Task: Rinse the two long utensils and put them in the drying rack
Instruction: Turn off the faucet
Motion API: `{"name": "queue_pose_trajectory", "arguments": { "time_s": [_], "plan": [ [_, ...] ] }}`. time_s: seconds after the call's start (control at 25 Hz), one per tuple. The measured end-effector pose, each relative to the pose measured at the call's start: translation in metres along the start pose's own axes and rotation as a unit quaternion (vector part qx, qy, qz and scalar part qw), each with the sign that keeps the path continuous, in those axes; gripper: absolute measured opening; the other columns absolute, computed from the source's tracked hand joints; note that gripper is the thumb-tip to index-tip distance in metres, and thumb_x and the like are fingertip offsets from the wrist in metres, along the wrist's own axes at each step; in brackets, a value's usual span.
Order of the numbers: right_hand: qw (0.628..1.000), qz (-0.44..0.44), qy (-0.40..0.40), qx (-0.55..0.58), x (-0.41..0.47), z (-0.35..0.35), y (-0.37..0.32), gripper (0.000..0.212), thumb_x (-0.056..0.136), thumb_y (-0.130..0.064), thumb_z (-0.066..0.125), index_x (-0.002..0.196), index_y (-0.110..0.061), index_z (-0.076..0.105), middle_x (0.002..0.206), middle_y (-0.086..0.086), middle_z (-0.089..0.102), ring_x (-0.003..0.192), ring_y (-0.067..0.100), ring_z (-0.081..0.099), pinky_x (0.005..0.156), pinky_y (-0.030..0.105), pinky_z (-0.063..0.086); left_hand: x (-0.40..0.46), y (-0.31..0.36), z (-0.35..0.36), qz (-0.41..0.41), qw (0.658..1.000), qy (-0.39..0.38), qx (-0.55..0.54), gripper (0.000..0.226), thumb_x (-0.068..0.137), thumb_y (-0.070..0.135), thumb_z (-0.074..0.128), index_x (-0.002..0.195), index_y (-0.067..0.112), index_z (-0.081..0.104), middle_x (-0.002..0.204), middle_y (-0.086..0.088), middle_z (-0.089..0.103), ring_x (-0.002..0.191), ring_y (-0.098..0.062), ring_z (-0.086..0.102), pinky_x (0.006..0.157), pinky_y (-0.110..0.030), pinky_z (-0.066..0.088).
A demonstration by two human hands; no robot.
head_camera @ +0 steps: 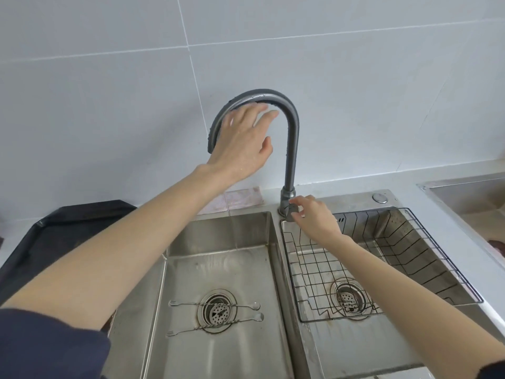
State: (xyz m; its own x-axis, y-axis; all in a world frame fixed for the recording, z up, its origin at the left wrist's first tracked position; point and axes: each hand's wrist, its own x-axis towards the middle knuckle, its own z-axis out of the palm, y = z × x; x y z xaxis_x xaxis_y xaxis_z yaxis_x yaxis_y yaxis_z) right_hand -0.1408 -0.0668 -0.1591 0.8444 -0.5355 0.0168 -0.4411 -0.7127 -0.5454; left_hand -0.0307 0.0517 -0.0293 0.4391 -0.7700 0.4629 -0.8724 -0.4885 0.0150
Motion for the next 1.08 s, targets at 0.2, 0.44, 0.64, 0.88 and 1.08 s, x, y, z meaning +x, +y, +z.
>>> {"name": "queue_pose_trajectory", "arguments": {
  "time_s": [0.2,0.44,0.64,0.88,1.08],
  "plan": [
    [0.999,0.024,0.026,0.032,0.02,0.006,0.006,0.027,0.09,-0.013,0.051,0.117,-0.013,0.058,0.118,0.01,0.05,0.096,0.031,0.061,0.079,0.041,0.053,0.034,-0.014,0.004,-0.012,0.999,0.024,0.039,0.048,0.089,0.014,0.043,0.137,0.012,0.042,0.146,-0.009,0.039,0.139,-0.026,0.03,0.115,-0.044,0.018],
    [0.996,0.01,0.014,0.084,0.045,0.005,0.019,0.012,0.085,-0.011,0.062,0.087,-0.007,0.073,0.099,0.011,0.066,0.087,0.022,0.061,0.077,0.027,0.046,0.042,-0.021,0.041,-0.027,0.984,0.129,0.119,0.05,0.072,0.019,0.05,0.121,0.018,0.055,0.125,-0.002,0.061,0.109,-0.027,0.058,0.085,-0.037,0.043],
    [0.992,0.022,0.034,0.117,0.063,0.004,0.017,0.011,0.084,-0.015,0.065,0.086,-0.009,0.074,0.083,0.003,0.061,0.077,0.014,0.056,0.062,0.004,0.039,0.047,-0.023,0.051,-0.041,0.976,0.177,0.121,0.048,0.069,0.026,0.047,0.116,0.021,0.058,0.118,0.002,0.065,0.105,-0.023,0.061,0.087,-0.032,0.037],
    [0.989,0.023,0.051,0.139,0.06,0.013,0.015,0.009,0.085,-0.014,0.065,0.086,-0.01,0.073,0.083,0.001,0.059,0.075,0.018,0.061,0.067,0.004,0.043,0.047,-0.025,0.052,-0.041,0.975,0.184,0.117,0.048,0.07,0.025,0.049,0.116,0.021,0.059,0.118,0.002,0.065,0.105,-0.023,0.062,0.087,-0.036,0.044],
    [0.993,0.024,0.046,0.105,0.057,0.015,0.01,0.012,0.088,-0.013,0.058,0.092,-0.009,0.069,0.097,0.009,0.062,0.081,0.02,0.058,0.075,0.027,0.044,0.041,-0.023,0.045,-0.042,0.983,0.147,0.099,0.051,0.07,0.019,0.049,0.12,0.019,0.058,0.123,-0.001,0.063,0.11,-0.025,0.06,0.089,-0.038,0.044]
  ]
}}
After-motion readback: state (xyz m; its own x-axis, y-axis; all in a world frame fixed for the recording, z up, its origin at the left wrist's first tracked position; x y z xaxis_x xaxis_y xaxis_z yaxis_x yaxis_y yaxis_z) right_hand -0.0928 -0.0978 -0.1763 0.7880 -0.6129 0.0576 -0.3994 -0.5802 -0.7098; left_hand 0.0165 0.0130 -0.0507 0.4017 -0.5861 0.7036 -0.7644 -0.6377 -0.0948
